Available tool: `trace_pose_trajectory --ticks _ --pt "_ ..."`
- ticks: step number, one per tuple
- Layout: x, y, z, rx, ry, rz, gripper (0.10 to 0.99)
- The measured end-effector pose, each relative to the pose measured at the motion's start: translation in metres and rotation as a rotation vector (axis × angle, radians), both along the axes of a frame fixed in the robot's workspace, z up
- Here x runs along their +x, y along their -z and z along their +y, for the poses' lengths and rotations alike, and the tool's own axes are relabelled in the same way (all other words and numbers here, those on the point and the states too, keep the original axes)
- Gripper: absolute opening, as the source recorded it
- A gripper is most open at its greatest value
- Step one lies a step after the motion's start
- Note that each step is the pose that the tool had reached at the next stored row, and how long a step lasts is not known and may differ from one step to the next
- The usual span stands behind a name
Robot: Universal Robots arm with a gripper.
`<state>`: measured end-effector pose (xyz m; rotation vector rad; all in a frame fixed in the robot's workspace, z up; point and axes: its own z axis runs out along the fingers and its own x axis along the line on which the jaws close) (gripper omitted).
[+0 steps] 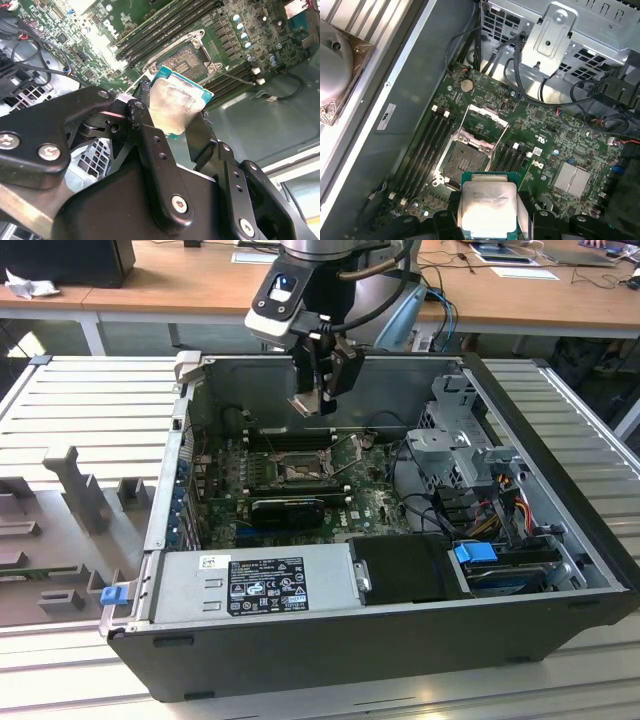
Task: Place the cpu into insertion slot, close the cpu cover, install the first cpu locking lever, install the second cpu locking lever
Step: 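Place the cpu into insertion slot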
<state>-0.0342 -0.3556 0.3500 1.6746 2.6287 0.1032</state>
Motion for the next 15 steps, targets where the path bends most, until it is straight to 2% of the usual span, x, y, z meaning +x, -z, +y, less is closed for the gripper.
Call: trace_pose_trajectory --ticks 6,10,11,15 --pt "0.0000 0.0005 0.0000 0.000 0.040 0.0000 0.529" --pt "0.0000 0.0017 0.0000 0.000 0.097 0.0000 0.529" --pt "0.0000 0.0026 0.0000 0.000 0.119 0.0002 0.529" --pt "0.0000 0.0093 0.0000 0.000 0.267 0.0006 0.529"
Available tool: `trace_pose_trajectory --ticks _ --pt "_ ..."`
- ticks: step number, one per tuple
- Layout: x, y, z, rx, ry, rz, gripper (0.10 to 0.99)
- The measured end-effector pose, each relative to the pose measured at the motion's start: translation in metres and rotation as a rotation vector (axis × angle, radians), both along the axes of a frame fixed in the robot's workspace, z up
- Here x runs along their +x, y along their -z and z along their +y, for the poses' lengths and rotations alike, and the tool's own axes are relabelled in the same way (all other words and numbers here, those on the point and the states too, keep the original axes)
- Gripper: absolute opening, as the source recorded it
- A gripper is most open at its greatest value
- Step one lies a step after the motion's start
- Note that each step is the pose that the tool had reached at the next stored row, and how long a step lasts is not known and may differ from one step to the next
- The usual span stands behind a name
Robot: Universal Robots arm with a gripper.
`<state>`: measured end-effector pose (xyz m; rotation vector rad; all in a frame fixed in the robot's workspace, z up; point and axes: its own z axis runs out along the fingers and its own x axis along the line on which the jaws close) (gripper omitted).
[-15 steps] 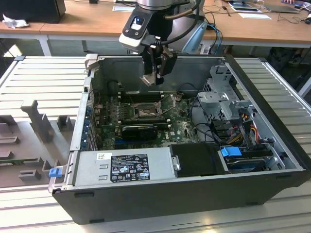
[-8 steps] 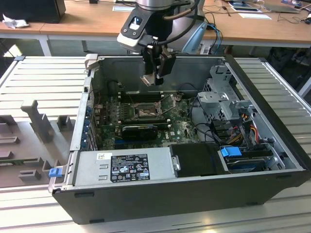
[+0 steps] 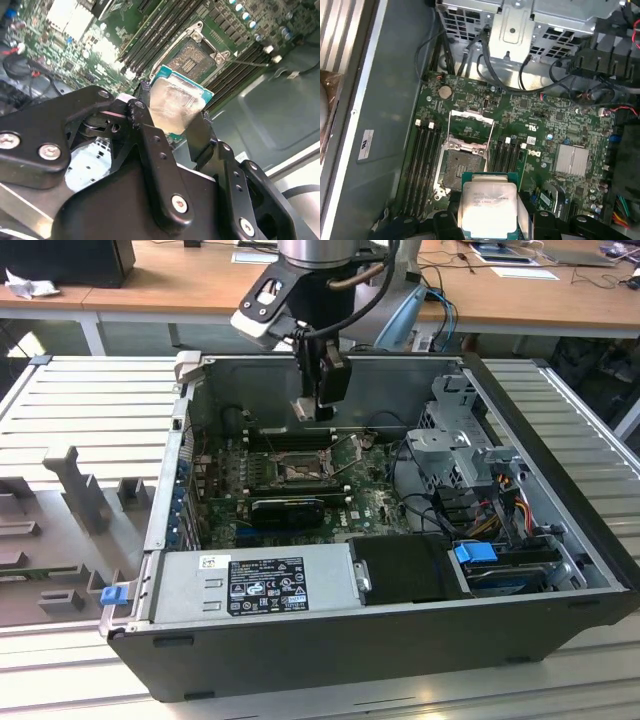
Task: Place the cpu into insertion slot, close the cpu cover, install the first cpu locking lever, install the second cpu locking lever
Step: 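Place the cpu into insertion slot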
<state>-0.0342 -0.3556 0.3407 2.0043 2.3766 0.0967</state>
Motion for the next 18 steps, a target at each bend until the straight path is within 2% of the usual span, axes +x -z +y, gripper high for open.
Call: trace_pose_trajectory --ticks 2,5,9,12,16,18 --pt "0.0000 0.0045 0.0000 0.000 0.059 0.0001 0.529" --pt "0.0000 0.0112 0.0002 0.000 0.115 0.0000 0.529" --pt "-0.0001 0.0194 0.0013 0.000 0.121 0.0000 0.529" --pt "0.0000 0.0289 0.0050 0.000 0.121 0.0000 0.529" --pt "0.0000 0.0371 0.0054 0.000 0.121 0.0001 0.529" --pt "-0.0001 0.0445 0.0057 0.000 0.120 -0.0001 0.529"
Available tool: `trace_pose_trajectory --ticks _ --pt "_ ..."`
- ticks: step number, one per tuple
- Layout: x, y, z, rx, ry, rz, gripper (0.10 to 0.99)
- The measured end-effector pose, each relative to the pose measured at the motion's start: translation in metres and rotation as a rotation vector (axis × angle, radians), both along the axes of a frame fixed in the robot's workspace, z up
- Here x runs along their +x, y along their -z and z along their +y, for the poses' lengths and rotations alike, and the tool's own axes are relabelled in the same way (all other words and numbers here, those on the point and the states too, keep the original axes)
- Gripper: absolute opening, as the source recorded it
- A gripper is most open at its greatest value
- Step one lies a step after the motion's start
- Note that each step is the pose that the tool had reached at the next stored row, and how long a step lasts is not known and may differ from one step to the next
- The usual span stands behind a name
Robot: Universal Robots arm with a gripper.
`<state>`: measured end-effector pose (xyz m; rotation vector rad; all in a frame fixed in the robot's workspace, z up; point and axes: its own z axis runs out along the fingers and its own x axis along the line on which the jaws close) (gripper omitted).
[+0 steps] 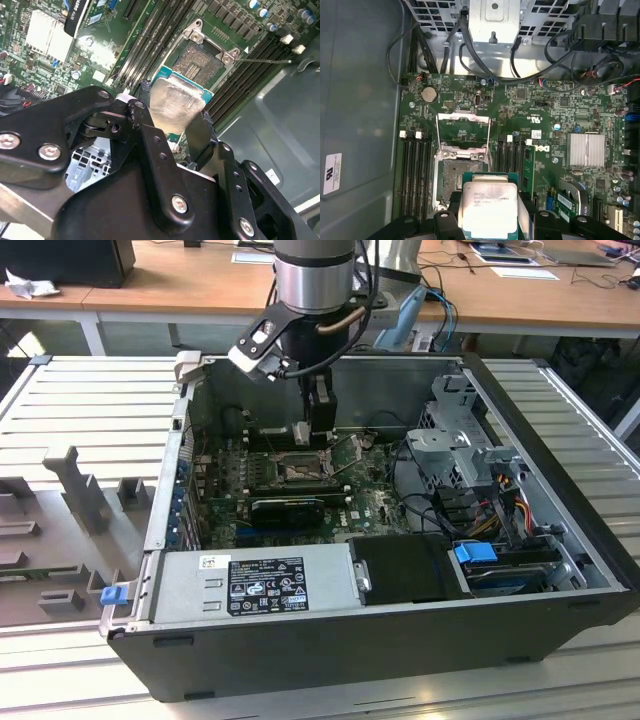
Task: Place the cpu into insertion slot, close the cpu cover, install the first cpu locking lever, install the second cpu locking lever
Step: 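Place the cpu into insertion slot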
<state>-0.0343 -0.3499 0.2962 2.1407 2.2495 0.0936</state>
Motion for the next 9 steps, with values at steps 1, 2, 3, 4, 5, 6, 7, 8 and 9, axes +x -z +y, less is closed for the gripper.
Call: trace_pose_trajectory --ticks 1,2,3,4,5,6,7,8,9 --pt "0.0000 0.0017 0.0002 0.000 0.000 0.0001 0.529" --pt "0.0001 0.0049 0.0003 0.000 -0.001 0.0001 0.529" --pt "0.0001 0.0070 0.0004 0.000 -0.002 0.0001 0.529" --pt "0.0001 0.0085 0.0004 0.000 -0.002 0.0001 0.529" --pt "0.0000 0.0102 0.0004 0.000 -0.002 0.0001 0.529" --pt "0.0000 0.0116 0.0004 0.000 -0.002 0.0001 0.529" --pt "0.0000 0.0133 0.0004 0.000 -0.002 0.0001 0.529" --pt "0.0001 0.0148 0.0004 0.000 -0.002 0.0001 0.529" --pt "0.0000 0.0166 0.0004 0.000 -0.002 0.0000 0.529"
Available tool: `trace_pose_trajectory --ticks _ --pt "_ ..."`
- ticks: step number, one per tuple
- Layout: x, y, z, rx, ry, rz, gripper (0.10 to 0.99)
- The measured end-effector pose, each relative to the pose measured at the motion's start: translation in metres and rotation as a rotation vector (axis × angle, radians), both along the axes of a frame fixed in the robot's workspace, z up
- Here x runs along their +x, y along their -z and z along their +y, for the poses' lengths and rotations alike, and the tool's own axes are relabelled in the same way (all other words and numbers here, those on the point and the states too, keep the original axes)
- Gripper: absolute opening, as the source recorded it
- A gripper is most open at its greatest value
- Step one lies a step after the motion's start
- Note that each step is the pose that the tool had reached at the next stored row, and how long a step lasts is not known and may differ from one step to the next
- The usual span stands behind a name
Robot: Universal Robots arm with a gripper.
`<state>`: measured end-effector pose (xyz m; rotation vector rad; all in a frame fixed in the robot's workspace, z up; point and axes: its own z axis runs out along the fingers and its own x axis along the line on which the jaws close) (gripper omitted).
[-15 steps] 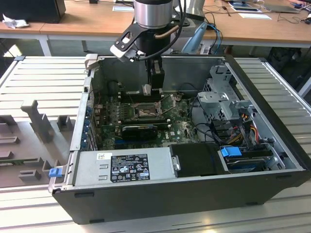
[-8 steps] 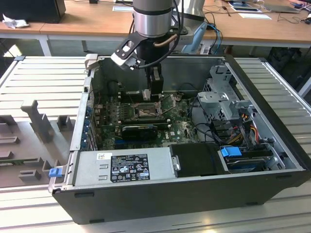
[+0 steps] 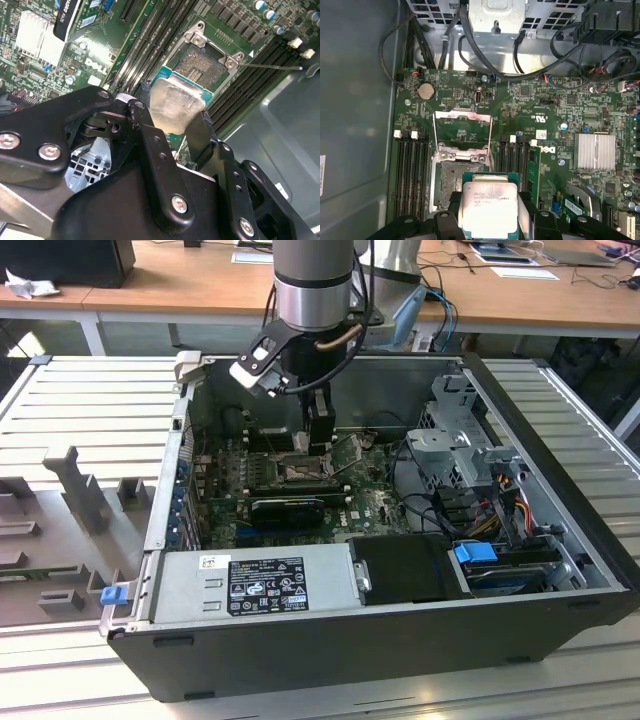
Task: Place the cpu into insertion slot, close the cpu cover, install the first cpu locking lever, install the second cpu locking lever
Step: 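Place the cpu into insertion slot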
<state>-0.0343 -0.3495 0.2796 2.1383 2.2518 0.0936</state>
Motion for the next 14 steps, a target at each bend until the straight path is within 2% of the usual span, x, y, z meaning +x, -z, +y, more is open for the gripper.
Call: trace_pose_trajectory --ticks 1,3,6,10,14 --pt "0.0000 0.0020 0.0000 0.000 0.000 -0.0001 0.529" --pt "-0.0007 0.0106 0.0003 0.000 0.000 -0.0002 0.529" --pt "-0.0012 0.0179 0.0043 0.000 0.000 -0.0001 0.529" --pt "-0.0026 0.0278 0.0135 0.000 0.004 -0.0001 0.529" --pt "-0.0075 0.0376 0.0157 0.000 0.004 -0.0002 0.529"
